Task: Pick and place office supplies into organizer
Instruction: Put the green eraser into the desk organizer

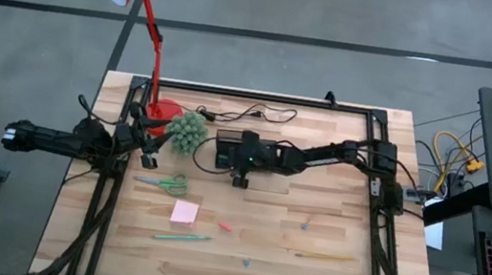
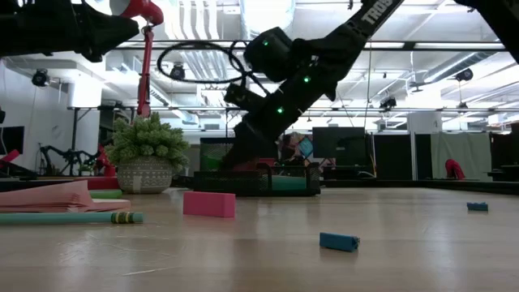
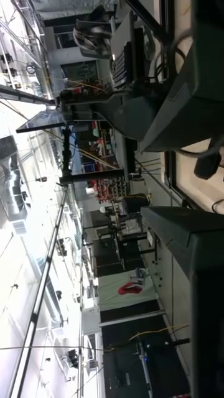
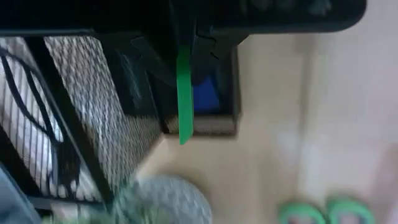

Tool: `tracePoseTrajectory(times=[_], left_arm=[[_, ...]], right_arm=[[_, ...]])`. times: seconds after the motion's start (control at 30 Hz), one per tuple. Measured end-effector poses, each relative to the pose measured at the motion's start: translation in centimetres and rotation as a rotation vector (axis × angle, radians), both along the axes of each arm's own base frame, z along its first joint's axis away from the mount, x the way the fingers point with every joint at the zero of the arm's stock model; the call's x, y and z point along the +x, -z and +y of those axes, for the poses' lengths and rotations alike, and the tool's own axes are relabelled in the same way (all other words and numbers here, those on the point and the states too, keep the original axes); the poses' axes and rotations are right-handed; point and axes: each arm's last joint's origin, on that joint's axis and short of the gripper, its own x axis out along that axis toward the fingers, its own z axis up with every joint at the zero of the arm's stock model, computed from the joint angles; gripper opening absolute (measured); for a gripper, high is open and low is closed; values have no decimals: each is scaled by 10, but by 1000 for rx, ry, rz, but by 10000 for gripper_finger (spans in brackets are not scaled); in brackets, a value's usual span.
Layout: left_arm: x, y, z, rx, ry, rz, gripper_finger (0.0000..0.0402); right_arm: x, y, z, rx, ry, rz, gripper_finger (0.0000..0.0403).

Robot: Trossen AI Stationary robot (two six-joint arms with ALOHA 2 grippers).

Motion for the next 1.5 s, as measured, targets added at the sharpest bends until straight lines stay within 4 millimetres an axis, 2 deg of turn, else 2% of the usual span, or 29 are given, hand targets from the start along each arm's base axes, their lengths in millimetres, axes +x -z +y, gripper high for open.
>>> tracePoseTrajectory(times=[0.33, 1.5], left_arm=[[0, 0, 0, -2, -7, 5, 139], [1, 1, 0, -1, -7, 9, 139]], right_arm=[[7, 5, -1, 8, 5, 27, 28], [7, 4, -5, -21, 54, 30, 29]])
